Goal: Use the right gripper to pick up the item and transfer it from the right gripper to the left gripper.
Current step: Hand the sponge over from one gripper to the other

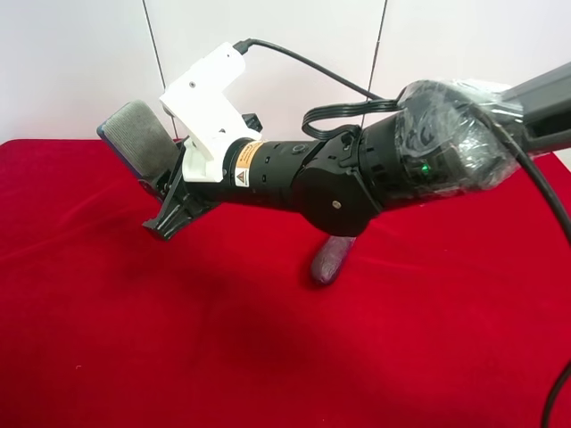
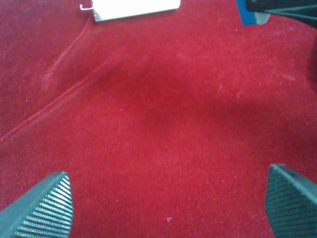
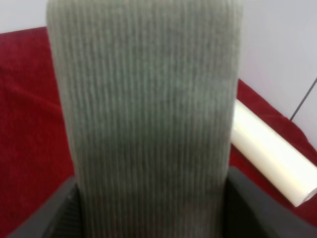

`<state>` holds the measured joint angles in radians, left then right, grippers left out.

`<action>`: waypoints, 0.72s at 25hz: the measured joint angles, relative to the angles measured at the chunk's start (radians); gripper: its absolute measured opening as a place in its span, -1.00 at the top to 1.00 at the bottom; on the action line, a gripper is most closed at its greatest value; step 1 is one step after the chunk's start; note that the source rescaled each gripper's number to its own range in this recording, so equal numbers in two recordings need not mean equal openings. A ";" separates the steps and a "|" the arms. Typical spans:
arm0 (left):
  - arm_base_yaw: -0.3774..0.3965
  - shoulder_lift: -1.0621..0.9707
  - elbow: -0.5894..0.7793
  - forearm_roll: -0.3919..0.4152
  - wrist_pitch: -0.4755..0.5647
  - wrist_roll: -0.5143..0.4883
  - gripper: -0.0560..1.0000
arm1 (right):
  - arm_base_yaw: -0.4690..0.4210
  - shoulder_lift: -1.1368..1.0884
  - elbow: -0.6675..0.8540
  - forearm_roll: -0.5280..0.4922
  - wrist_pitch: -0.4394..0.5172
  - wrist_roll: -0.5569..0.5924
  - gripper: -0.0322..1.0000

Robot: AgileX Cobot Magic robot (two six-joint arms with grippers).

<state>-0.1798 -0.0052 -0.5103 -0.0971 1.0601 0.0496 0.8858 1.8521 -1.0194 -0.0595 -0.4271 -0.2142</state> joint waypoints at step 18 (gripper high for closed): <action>0.000 0.069 -0.020 -0.045 -0.146 0.007 -0.35 | 0.000 0.004 0.000 0.002 -0.049 0.001 0.81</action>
<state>-0.1798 0.0634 -0.5306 -0.1421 0.9140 0.0562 0.8858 1.8564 -1.0194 -0.0575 -0.4765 -0.2133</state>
